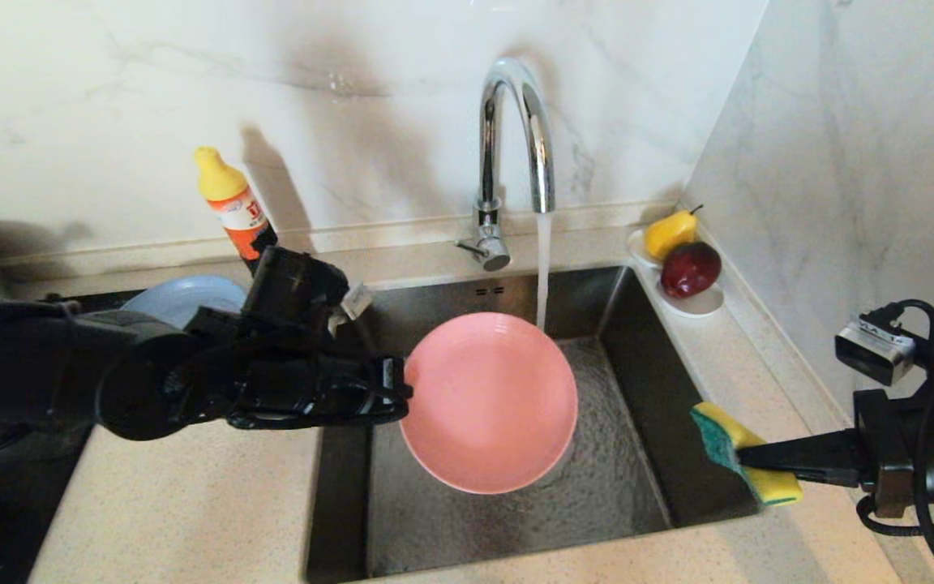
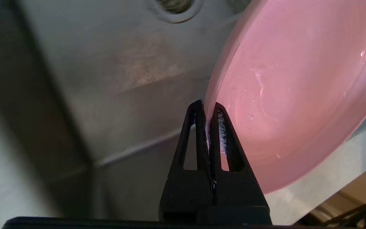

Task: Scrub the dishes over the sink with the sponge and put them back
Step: Wash the plate

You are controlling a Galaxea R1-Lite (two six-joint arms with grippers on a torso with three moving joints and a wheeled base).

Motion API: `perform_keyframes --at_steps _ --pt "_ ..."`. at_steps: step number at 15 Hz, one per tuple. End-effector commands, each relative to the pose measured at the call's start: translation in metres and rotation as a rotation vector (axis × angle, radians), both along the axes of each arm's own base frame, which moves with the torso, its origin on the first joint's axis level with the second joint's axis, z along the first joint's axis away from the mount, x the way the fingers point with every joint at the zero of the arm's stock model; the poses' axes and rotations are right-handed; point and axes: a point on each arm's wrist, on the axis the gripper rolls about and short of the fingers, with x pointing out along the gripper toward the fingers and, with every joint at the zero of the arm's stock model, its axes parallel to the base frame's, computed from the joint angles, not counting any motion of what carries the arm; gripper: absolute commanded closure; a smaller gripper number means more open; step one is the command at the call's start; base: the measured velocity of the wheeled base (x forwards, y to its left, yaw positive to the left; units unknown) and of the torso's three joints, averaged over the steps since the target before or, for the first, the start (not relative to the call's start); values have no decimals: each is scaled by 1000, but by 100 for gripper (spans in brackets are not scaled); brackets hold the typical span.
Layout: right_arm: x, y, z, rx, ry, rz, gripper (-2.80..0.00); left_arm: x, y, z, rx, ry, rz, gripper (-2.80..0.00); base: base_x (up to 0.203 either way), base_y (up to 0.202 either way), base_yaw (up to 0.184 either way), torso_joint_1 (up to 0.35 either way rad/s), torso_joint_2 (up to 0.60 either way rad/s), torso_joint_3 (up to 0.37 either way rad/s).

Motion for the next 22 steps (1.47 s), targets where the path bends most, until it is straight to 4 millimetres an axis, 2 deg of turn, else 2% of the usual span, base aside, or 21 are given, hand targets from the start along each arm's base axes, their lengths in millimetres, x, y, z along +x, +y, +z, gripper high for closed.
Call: perform_keyframes --at_steps 1,4,8,13,15,19,21,22 --pt "-2 0 2 5 -5 4 0 6 -22 -22 -5 34 -33 0 0 0 0 0 0 0" --pt "-4 0 -1 4 1 3 0 5 -44 -32 -24 41 -70 0 0 0 0 0 0 0" --pt "-5 -2 -1 5 2 -7 0 12 -59 -43 -50 67 -64 0 0 0 0 0 0 0" --pt "-6 -3 -6 3 18 -6 0 37 -72 -47 -143 97 76 0 0 0 0 0 0 0" --pt "-6 -3 -6 2 16 -7 0 44 -67 -48 -164 114 124 0 0 0 0 0 0 0" --pt "-6 -3 -6 3 19 -6 0 42 -50 -30 -194 88 163 0 0 0 0 0 0 0" --pt "-5 -3 -6 2 18 -7 0 30 -35 -17 -129 38 168 0 0 0 0 0 0 0" --pt "-2 -3 -8 2 27 -7 0 26 -26 -14 -40 -11 191 0 0 0 0 0 0 0"
